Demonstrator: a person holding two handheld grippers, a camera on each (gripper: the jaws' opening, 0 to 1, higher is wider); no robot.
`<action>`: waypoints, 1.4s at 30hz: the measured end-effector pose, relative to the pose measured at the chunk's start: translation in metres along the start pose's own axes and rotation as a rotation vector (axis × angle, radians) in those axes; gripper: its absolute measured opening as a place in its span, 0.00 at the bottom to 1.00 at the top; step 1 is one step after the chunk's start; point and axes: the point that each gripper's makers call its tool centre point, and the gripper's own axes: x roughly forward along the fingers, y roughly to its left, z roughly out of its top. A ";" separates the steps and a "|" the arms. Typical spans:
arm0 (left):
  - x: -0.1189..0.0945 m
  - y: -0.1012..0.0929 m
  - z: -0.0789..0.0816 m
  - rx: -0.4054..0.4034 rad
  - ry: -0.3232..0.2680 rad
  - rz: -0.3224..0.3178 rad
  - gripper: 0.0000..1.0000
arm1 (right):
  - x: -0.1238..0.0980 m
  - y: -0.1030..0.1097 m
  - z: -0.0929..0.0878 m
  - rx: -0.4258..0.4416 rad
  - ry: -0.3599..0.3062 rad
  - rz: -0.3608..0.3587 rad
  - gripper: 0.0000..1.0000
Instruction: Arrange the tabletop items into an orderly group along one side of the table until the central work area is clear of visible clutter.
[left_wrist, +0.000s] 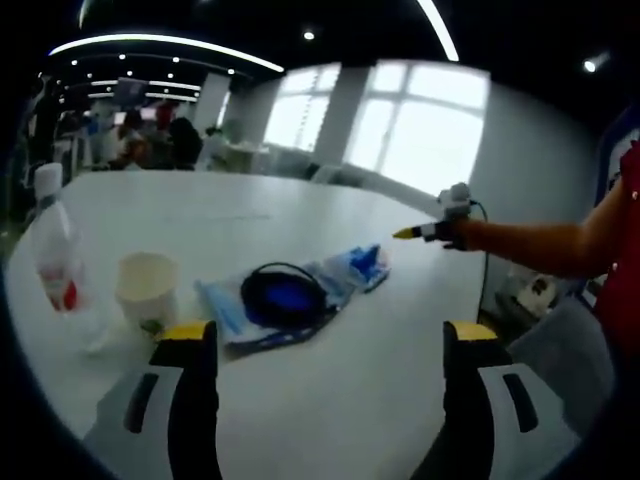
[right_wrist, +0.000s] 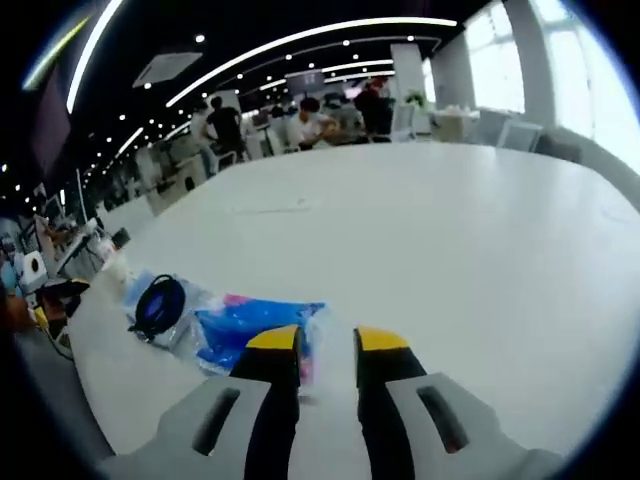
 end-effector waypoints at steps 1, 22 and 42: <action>0.000 0.000 0.000 0.000 0.000 -0.001 0.91 | 0.000 0.003 0.003 -0.006 -0.006 0.005 0.22; -0.001 -0.002 0.006 0.004 -0.015 -0.005 0.90 | 0.010 0.107 0.080 -0.194 -0.108 0.174 0.23; -0.002 -0.005 0.011 0.007 -0.027 -0.014 0.89 | 0.053 0.196 0.056 -0.241 -0.039 0.322 0.22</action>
